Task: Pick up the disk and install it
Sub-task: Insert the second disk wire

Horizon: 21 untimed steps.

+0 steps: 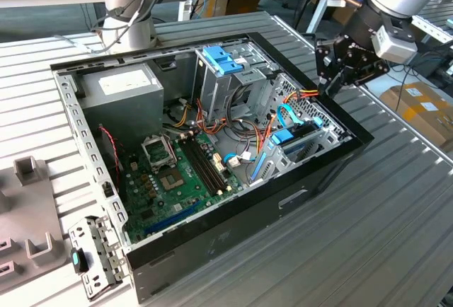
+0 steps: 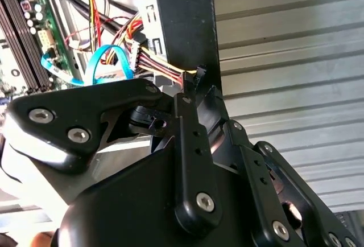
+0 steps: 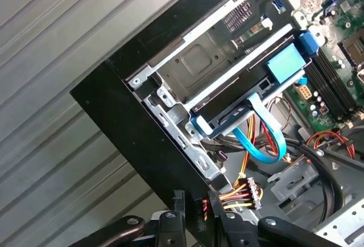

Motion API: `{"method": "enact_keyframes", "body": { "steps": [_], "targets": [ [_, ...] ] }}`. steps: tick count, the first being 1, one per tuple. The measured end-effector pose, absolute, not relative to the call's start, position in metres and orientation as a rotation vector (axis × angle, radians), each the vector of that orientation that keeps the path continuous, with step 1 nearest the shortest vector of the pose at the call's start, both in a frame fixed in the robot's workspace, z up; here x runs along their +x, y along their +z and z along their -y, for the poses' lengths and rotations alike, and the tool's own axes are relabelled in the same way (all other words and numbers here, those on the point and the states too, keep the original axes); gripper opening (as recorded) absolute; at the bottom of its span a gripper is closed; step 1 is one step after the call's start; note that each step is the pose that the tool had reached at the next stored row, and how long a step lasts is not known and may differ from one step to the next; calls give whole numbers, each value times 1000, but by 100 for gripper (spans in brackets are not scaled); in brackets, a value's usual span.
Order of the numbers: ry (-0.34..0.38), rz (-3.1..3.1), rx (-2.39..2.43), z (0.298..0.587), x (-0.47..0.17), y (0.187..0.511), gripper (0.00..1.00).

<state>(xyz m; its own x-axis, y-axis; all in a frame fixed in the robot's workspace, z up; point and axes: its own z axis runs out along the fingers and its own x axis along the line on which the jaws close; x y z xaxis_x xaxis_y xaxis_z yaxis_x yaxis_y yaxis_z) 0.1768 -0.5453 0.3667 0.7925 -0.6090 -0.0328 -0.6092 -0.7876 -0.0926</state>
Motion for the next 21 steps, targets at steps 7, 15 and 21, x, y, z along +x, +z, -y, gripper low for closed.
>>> {"method": "enact_keyframes", "body": {
  "steps": [7, 15, 21],
  "targets": [
    [11, -804, -2935, 545, 177, 367, 29],
    [11, -803, -2935, 543, 178, 367, 29],
    [11, -803, -2935, 543, 180, 367, 29]
  ]
}}
